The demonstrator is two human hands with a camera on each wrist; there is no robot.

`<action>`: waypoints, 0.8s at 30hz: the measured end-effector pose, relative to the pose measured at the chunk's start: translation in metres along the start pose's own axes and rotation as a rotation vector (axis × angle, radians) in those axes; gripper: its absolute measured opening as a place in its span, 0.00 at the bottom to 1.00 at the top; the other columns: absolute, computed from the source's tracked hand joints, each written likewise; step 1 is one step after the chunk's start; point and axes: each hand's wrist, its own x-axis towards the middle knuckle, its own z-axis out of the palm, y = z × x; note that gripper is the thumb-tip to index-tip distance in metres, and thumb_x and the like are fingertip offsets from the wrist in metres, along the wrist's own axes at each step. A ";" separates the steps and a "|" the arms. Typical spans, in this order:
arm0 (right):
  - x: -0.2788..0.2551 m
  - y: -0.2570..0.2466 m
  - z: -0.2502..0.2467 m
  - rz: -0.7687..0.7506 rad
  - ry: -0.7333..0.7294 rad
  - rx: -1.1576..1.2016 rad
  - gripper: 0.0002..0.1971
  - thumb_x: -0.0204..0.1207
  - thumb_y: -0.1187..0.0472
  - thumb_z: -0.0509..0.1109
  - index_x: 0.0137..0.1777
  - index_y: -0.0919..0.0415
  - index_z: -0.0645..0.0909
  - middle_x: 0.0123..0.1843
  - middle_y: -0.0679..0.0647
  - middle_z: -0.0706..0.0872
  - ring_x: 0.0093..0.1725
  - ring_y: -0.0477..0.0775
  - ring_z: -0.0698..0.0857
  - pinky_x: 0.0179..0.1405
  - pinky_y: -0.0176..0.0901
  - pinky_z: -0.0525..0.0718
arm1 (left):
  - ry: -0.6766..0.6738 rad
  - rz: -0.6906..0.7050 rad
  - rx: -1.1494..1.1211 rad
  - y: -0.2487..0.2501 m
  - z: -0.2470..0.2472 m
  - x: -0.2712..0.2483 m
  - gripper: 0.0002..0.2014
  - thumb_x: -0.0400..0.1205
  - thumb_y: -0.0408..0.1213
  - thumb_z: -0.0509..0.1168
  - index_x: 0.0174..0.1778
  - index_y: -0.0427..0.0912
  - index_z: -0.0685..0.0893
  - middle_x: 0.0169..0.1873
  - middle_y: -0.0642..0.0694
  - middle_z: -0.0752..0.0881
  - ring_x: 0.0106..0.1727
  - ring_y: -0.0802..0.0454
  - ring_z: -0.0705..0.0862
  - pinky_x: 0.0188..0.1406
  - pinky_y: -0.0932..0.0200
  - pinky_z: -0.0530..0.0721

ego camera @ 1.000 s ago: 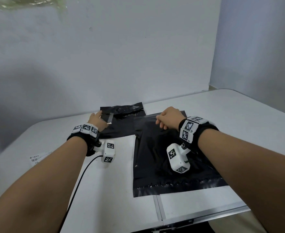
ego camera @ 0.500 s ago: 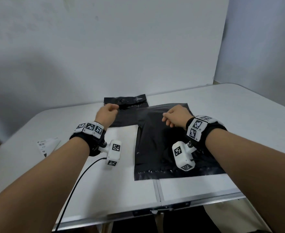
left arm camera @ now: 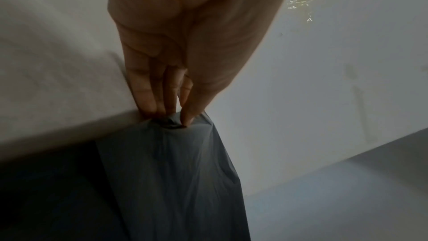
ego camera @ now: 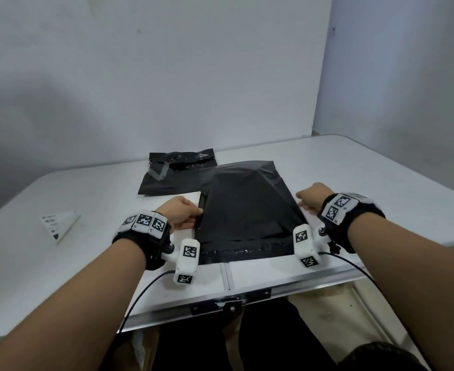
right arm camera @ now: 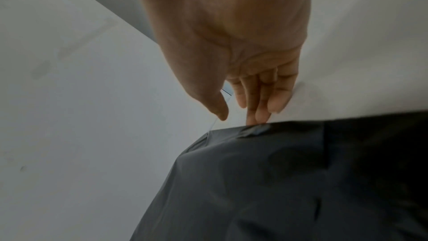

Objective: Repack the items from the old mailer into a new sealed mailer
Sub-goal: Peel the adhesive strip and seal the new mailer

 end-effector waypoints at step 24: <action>-0.037 0.038 -0.008 -0.018 -0.293 0.392 0.17 0.80 0.74 0.55 0.38 0.60 0.81 0.43 0.57 0.82 0.39 0.51 0.81 0.43 0.36 0.82 | -0.336 0.035 -0.073 -0.020 -0.018 -0.036 0.19 0.82 0.17 0.52 0.53 0.37 0.87 0.51 0.42 0.89 0.53 0.53 0.86 0.57 0.64 0.84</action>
